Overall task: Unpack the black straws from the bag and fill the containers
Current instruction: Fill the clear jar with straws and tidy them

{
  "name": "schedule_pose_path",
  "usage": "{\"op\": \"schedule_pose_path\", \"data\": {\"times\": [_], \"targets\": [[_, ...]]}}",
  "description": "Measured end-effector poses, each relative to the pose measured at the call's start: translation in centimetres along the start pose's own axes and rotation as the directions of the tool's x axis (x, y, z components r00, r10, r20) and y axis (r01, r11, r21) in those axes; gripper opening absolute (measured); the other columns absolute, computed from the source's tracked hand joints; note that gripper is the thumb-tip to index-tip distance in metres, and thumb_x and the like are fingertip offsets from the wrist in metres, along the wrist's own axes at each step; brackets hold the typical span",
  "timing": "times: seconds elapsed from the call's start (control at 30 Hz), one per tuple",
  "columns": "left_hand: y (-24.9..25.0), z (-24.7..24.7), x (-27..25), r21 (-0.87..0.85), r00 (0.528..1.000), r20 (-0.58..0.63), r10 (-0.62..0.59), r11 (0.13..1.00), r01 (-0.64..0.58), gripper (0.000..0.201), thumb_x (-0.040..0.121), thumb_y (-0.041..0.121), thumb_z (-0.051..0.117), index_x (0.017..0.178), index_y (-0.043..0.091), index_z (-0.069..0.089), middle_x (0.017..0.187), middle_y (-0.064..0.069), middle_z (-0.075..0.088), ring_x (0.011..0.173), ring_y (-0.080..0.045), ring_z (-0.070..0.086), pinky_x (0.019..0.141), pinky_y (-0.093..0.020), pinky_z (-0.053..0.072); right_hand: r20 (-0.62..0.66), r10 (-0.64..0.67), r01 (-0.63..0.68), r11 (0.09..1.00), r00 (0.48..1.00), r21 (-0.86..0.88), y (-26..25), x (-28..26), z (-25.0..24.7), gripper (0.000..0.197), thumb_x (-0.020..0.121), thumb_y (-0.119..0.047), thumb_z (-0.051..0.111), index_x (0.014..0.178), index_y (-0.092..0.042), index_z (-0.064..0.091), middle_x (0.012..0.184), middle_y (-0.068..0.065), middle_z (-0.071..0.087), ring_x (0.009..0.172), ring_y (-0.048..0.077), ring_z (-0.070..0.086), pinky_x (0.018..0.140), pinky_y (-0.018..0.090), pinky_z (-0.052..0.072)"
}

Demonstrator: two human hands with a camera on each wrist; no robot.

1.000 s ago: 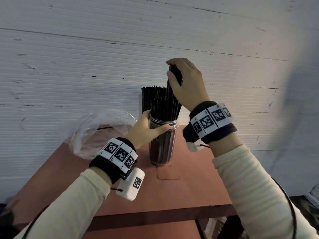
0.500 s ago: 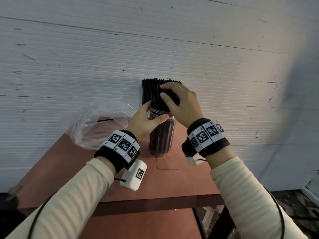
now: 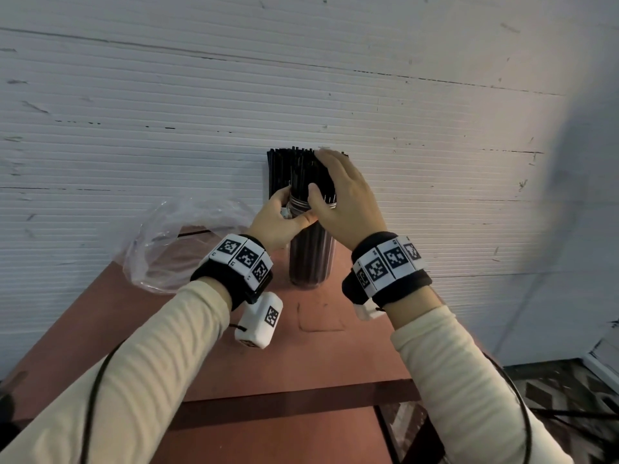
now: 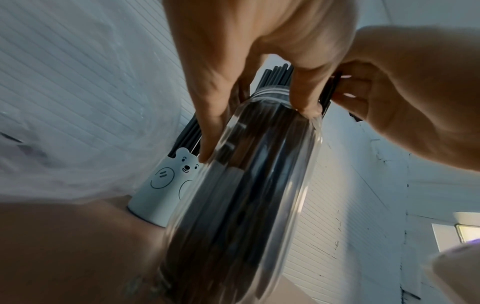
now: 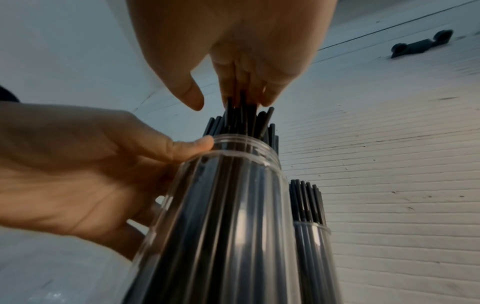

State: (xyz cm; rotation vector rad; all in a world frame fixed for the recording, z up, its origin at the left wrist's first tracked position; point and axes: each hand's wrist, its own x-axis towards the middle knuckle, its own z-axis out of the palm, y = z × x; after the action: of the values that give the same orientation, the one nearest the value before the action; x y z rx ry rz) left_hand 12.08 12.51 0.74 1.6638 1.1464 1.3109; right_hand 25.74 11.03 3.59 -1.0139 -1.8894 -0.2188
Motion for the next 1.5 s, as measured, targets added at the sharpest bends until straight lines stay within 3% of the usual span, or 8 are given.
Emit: {"op": "schedule_pose_path", "data": {"times": [0.3,0.63,0.8,0.9,1.2,1.33,1.43,1.5], "targets": [[-0.7,0.3,0.9,-0.006,0.999,0.022,0.042,0.999,-0.041,0.041,0.088,0.018,0.068,0.124,0.026,0.05,0.106,0.016,0.06,0.112,-0.01,0.057,0.108,-0.037,0.042,-0.078,-0.047,0.044,0.998,0.996,-0.038,1.1,-0.7,1.1,0.046,0.089,-0.019,0.054,0.132,-0.005,0.053,0.135,0.007,0.053,0.127,0.019,0.048,0.106,0.016,0.031],[0.0,-0.8,0.1,0.049,0.982,0.16,-0.097,0.995,0.091,0.104,0.083,0.032,0.073,0.156,0.019,0.0,0.153,0.007,0.028,0.141,-0.006,0.027,0.118,-0.031,0.024,-0.04,-0.059,0.058,0.998,0.997,-0.027,-0.4,0.4,-0.4,0.05,0.089,-0.027,0.055,0.134,-0.006,0.051,0.139,0.008,0.047,0.132,0.023,0.04,0.112,0.032,0.033],[1.3,-5.2,-0.4,0.244,0.979,-0.102,0.175,0.959,-0.146,0.044,0.088,0.008,0.061,0.129,0.023,0.052,0.132,0.003,0.055,0.124,-0.014,0.051,0.099,-0.018,0.04,-0.164,-0.13,0.151,0.981,0.978,0.121,-3.9,-0.1,0.5,0.018,0.089,-0.012,0.057,0.104,-0.006,0.064,0.099,0.004,0.056,0.087,0.015,0.054,0.078,0.02,0.044],[2.6,-9.2,-0.6,0.403,0.944,-0.16,0.29,0.892,-0.206,0.026,0.084,0.008,0.059,0.099,0.03,0.063,0.116,0.008,0.063,0.109,-0.01,0.057,0.083,-0.012,0.04,0.129,-0.077,0.048,0.976,0.989,0.213,-5.3,-0.3,2.4,0.011,0.088,-0.01,0.054,0.089,-0.007,0.065,0.076,0.003,0.06,0.064,0.014,0.053,0.063,0.024,0.043],[-0.7,-16.4,-0.4,0.766,0.971,0.142,-0.194,0.643,0.017,0.049,0.081,0.016,0.071,0.097,0.06,0.058,0.143,0.0,0.045,0.131,-0.024,0.046,0.104,-0.041,0.042,0.918,0.195,-0.136,0.978,0.345,-0.157,-7.2,0.5,9.4,0.043,0.103,-0.035,0.038,0.144,-0.027,0.042,0.114,0.003,0.068,0.073,0.01,0.056,0.068,0.017,0.044],[-1.4,-17.1,-1.3,0.765,0.983,0.074,-0.168,0.642,0.052,0.052,0.088,0.007,0.058,0.114,0.052,0.055,0.134,-0.001,0.056,0.113,-0.023,0.058,0.089,-0.038,0.053,0.933,0.218,-0.032,0.975,0.285,-0.218,-7.7,0.8,11.5,0.053,0.103,-0.046,0.029,0.151,-0.023,0.026,0.156,0.005,0.032,0.119,0.014,0.052,0.103,0.028,0.034],[-1.6,-17.9,-1.9,0.697,0.99,-0.001,-0.138,0.71,0.099,0.057,0.089,-0.001,0.05,0.125,0.042,0.054,0.121,-0.003,0.058,0.093,-0.027,0.065,0.077,-0.04,0.057,0.906,0.257,-0.164,0.963,0.337,-0.213,-7.8,1.1,12.3,0.055,0.103,-0.046,0.028,0.15,-0.018,0.028,0.154,0.009,0.034,0.089,0.011,0.051,0.079,0.023,0.039],[-1.4,-18.5,-2.3,0.589,0.993,-0.089,-0.077,0.8,0.115,0.053,0.092,0.001,0.049,0.129,0.039,0.051,0.114,-0.005,0.058,0.081,-0.018,0.065,0.065,-0.032,0.055,0.869,0.302,-0.27,0.941,0.392,-0.205,-7.6,1.4,12.4,0.061,0.101,-0.051,0.029,0.152,-0.017,0.024,0.153,0.013,0.034,0.112,0.019,0.057,0.094,0.028,0.044]]}}
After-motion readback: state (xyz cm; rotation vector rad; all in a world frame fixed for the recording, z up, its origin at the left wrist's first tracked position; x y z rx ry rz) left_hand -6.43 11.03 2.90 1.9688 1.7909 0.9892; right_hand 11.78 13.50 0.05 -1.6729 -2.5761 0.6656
